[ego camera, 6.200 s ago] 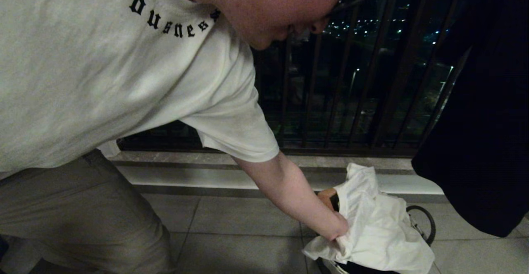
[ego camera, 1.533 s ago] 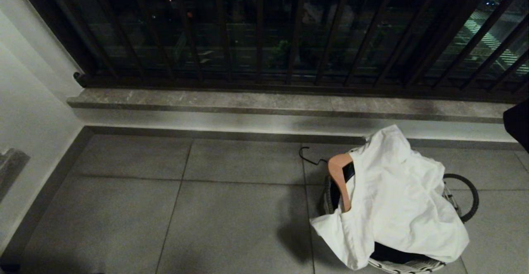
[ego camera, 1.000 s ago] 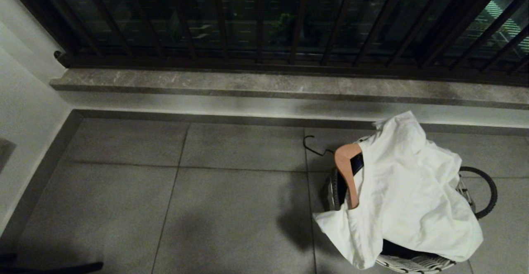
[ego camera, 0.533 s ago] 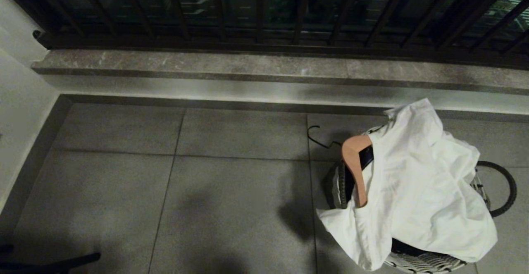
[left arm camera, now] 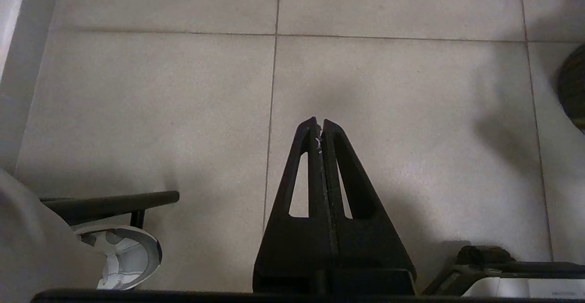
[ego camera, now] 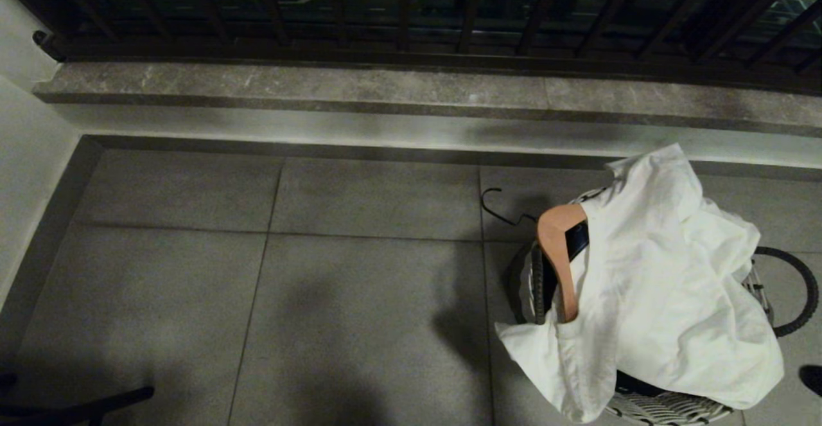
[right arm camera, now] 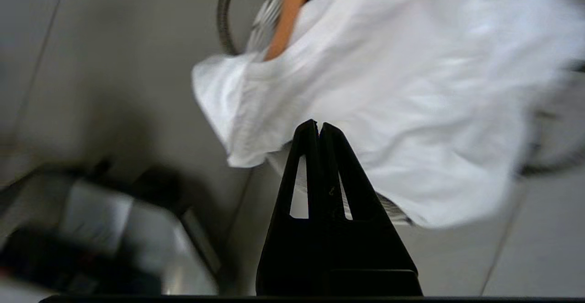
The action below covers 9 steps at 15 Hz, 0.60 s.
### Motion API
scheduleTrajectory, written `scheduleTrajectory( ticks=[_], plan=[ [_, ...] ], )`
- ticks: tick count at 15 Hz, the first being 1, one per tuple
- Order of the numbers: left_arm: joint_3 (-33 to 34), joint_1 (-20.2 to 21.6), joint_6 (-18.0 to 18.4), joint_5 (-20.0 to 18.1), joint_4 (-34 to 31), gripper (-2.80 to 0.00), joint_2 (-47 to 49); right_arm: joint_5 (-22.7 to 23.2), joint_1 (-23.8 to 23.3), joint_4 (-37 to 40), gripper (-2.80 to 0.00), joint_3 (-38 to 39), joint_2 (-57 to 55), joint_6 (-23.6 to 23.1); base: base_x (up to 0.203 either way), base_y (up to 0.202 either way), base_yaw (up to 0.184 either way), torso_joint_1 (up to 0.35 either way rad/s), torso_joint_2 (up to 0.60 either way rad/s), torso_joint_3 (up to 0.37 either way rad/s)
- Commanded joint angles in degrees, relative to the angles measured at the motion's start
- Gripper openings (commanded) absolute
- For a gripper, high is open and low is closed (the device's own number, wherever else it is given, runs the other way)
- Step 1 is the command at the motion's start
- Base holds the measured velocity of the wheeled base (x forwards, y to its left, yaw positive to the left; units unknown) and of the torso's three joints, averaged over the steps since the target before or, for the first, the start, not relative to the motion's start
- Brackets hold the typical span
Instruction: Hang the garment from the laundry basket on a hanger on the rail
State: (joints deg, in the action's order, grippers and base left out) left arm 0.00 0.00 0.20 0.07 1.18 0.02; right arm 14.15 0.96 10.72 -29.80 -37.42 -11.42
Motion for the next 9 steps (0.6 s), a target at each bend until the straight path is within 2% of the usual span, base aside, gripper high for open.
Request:
scheduleTrajectory(
  ticks=[1, 3, 4, 7, 9],
  plan=[
    [0.35, 0.00, -0.02, 0.01, 0.05, -2.80, -0.02, 0.51, 2.50, 0.28, -2.80, -6.39, -23.70, -0.62, 0.000, 0.000, 0.000, 0.000, 0.00, 0.000],
    [0.35, 0.00, 0.06, 0.01, 0.05, -2.80, -0.02, -2.00, 7.84, -0.98, -2.80, -11.18, -37.53, -0.71, 0.000, 0.000, 0.000, 0.000, 0.00, 0.000],
    [0.35, 0.00, -0.03, 0.01, 0.05, -2.80, -0.02, -4.80, 10.83, -2.94, 0.00, -12.75, -43.13, -0.43, 0.000, 0.000, 0.000, 0.000, 0.00, 0.000],
    [0.35, 0.00, 0.06, 0.01, 0.05, -2.80, -0.02, -15.38, 18.22, -12.37, 0.00, -15.48, -55.58, 1.94, 0.000, 0.000, 0.000, 0.000, 0.00, 0.000],
    [0.35, 0.00, 0.06, 0.01, 0.05, -2.80, -0.02, -18.97, 20.00, -20.20, 0.00, -15.66, -60.24, 3.21, 0.000, 0.000, 0.000, 0.000, 0.00, 0.000]
  ],
)
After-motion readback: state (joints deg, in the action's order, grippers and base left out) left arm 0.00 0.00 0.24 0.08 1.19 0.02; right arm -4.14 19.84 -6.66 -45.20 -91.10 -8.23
